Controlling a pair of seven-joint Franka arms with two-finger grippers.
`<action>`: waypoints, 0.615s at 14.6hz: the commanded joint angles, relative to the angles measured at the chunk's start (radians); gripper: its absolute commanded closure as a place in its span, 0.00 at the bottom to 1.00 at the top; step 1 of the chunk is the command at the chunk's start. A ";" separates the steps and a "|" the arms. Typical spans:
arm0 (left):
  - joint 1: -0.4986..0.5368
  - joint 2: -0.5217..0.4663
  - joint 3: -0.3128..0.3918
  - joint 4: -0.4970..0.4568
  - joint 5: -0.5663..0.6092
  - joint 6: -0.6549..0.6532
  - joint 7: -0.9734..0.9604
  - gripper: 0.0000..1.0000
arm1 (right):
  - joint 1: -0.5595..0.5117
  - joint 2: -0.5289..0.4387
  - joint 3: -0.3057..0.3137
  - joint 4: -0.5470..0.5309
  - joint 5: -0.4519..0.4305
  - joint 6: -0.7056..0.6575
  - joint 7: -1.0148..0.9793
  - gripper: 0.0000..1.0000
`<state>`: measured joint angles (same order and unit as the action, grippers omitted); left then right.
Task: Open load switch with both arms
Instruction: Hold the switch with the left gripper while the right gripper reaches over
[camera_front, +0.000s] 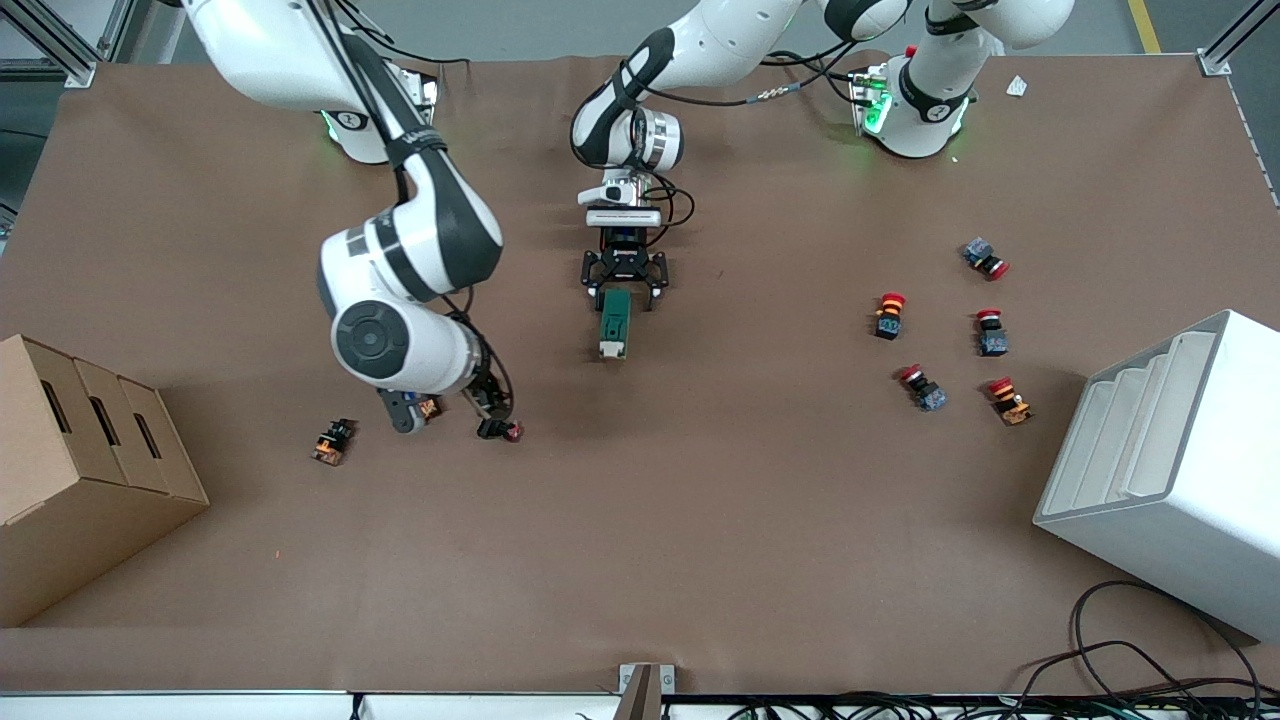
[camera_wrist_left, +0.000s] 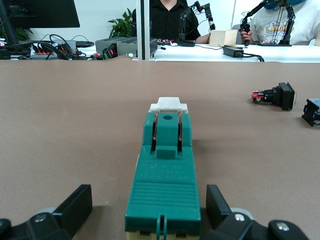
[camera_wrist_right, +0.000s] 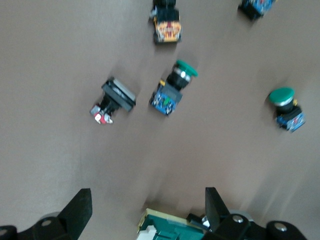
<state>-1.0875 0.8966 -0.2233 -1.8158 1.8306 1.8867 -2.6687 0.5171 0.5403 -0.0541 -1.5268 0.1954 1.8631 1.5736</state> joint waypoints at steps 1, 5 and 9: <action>0.000 0.074 0.002 0.049 0.022 0.035 -0.037 0.00 | 0.058 0.068 -0.009 0.033 0.019 0.016 0.115 0.00; 0.000 0.081 0.002 0.049 0.038 0.035 -0.039 0.00 | 0.103 0.150 -0.007 0.063 0.084 0.079 0.241 0.00; 0.000 0.081 0.002 0.049 0.041 0.035 -0.039 0.00 | 0.141 0.176 -0.006 0.063 0.130 0.084 0.279 0.00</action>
<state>-1.0898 0.9019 -0.2233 -1.8152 1.8398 1.8769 -2.6687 0.6357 0.7033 -0.0533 -1.4815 0.2954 1.9519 1.8175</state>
